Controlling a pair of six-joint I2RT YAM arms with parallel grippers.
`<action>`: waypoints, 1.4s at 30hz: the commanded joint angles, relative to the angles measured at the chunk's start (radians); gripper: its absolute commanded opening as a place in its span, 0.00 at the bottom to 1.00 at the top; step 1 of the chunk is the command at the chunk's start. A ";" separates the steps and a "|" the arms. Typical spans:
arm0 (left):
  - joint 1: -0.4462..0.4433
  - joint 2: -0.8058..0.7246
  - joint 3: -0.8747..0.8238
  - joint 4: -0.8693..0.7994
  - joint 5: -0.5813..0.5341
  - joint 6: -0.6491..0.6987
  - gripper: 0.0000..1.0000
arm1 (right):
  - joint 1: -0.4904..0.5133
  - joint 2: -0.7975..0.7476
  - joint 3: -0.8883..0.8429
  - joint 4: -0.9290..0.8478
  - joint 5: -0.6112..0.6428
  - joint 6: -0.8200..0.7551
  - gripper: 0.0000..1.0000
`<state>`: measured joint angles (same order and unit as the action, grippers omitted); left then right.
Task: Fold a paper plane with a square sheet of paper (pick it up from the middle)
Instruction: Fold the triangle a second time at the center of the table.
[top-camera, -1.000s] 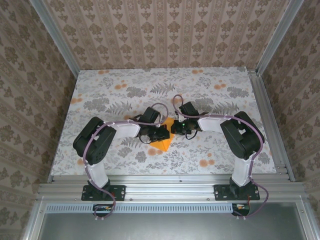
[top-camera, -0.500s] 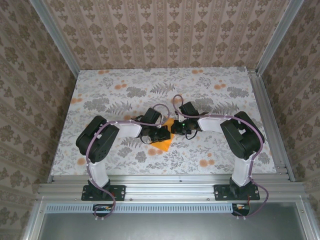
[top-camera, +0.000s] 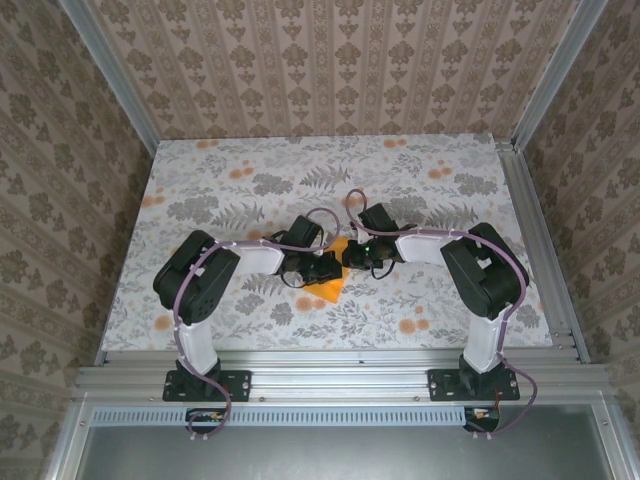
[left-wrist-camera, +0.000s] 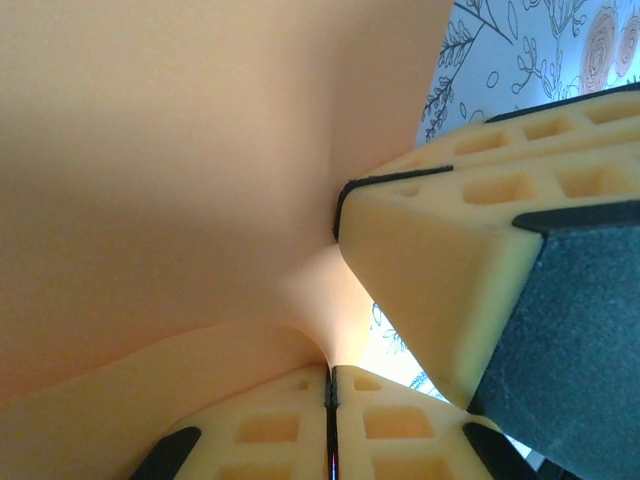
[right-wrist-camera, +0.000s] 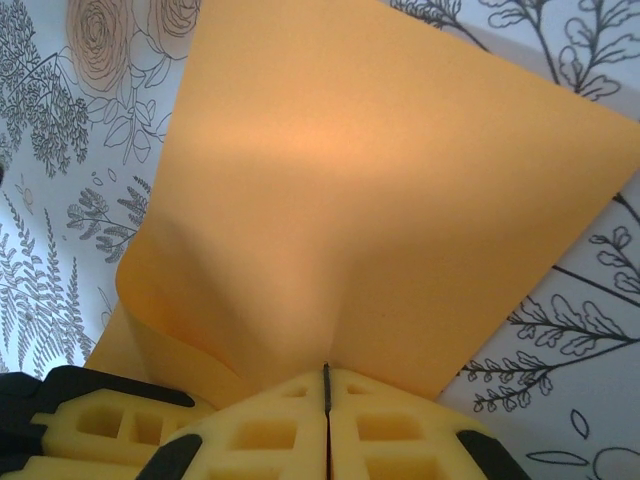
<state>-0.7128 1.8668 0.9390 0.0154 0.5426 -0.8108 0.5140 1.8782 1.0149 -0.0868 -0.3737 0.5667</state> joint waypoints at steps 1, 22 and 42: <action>-0.010 0.050 0.002 -0.015 -0.021 0.025 0.12 | 0.008 -0.011 -0.013 -0.036 -0.018 -0.013 0.10; -0.010 0.046 -0.053 0.096 -0.016 0.016 0.44 | -0.058 -0.191 -0.119 -0.027 -0.043 0.024 0.11; -0.009 0.017 -0.087 0.126 0.005 0.037 0.10 | -0.075 -0.160 -0.187 0.149 -0.211 0.185 0.05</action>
<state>-0.7185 1.8656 0.8761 0.1844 0.5625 -0.7986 0.4454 1.6920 0.8120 0.0410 -0.5564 0.7303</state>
